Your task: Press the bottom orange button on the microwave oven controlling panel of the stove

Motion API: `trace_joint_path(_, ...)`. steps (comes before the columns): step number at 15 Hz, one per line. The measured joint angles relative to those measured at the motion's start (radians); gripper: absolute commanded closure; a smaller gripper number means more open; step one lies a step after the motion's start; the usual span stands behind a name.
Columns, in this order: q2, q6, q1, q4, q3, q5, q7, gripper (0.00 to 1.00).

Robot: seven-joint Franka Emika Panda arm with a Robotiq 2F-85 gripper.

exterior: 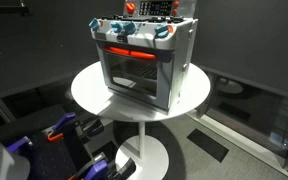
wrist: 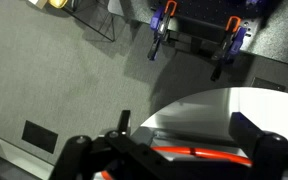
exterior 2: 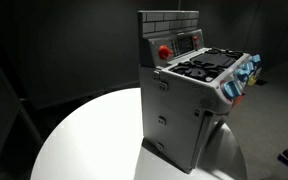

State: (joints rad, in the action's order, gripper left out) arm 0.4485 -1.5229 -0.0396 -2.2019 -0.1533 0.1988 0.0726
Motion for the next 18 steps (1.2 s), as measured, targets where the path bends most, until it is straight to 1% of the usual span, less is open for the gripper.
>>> trace_joint_path(6, 0.0, -0.001, -0.003, 0.0, 0.003, 0.0, -0.002, 0.0)
trace_joint_path(8, -0.002, -0.016, -0.005, 0.003, 0.006, 0.0, -0.005, 0.0)
trace_joint_path(13, -0.025, -0.127, -0.005, 0.055, 0.012, 0.0, -0.024, 0.0)
trace_joint_path(18, -0.11, -0.283, -0.005, 0.13, 0.02, 0.0, -0.08, 0.0)
